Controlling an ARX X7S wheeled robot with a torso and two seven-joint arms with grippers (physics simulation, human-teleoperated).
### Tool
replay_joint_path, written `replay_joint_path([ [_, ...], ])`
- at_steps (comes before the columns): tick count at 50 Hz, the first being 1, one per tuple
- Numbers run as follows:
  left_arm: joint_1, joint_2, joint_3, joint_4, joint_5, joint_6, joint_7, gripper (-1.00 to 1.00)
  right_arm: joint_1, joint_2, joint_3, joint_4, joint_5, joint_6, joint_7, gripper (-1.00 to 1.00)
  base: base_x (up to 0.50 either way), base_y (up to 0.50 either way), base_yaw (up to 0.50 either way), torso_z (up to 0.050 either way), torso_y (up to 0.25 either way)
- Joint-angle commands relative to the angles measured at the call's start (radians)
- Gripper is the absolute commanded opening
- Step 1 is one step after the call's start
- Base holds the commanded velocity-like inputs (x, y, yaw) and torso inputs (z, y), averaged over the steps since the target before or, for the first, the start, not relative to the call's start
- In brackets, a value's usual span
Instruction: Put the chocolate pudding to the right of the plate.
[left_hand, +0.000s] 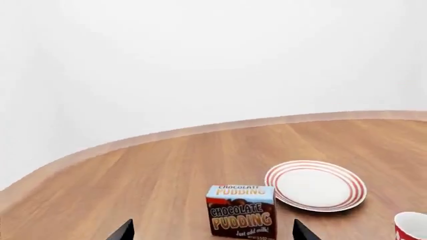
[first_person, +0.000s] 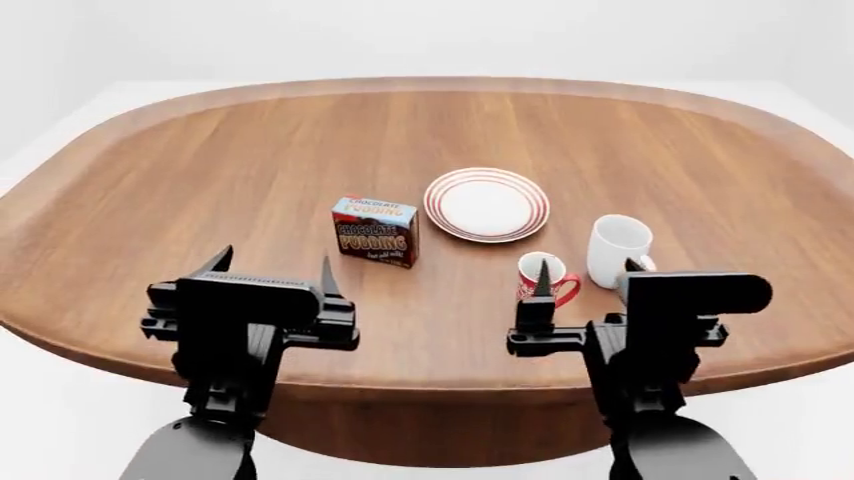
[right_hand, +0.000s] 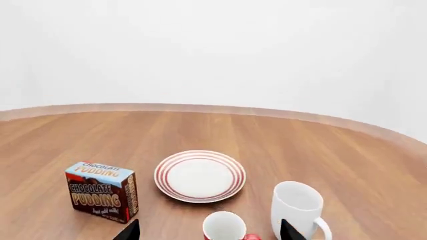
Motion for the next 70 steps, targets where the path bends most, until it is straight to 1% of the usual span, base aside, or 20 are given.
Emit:
replay_joint_path([
  [1, -0.105, -0.021, 0.013, 0.155, -0.002, -0.217, -0.006, 1.00, 0.149, 0.022, 0.018, -0.233, 0.071, 0.325, -0.004, 1.00, 0.00, 0.00, 0.00, 0.000, 0.000],
  [2, -0.097, -0.015, 0.000, 0.141, -0.013, -0.207, -0.001, 1.00, 0.134, 0.025, 0.012, -0.220, 0.064, 0.299, -0.001, 1.00, 0.48, 0.00, 0.00, 0.000, 0.000],
  [6, -0.085, -0.026, 0.014, 0.118, 0.003, -0.166, -0.013, 1.00, 0.121, 0.017, 0.023, -0.203, 0.071, 0.281, -0.003, 1.00, 0.50, 0.00, 0.00, 0.000, 0.000],
  [13, -0.084, -0.020, 0.002, 0.107, -0.010, -0.159, -0.015, 1.00, 0.117, 0.018, 0.029, -0.191, 0.075, 0.269, 0.000, 1.00, 0.50, 0.00, 0.00, 0.000, 0.000],
  [15, -0.084, -0.019, 0.002, 0.104, -0.012, -0.157, -0.017, 1.00, 0.117, 0.000, 0.060, -0.185, 0.100, 0.281, -0.015, 1.00, 0.50, 0.00, 0.00, 0.000, 0.000],
  [40, -0.080, -0.035, 0.015, 0.074, -0.014, -0.113, -0.037, 1.00, 0.096, 0.021, 0.036, -0.162, 0.100, 0.227, 0.005, 1.00, 0.50, 0.00, 0.00, 0.000, 0.001],
  [70, -0.058, -0.045, 0.019, 0.060, -0.029, -0.082, -0.059, 1.00, 0.084, 0.032, 0.023, -0.158, 0.121, 0.215, 0.024, 1.00, 0.50, 0.00, 0.00, 0.000, 0.001],
])
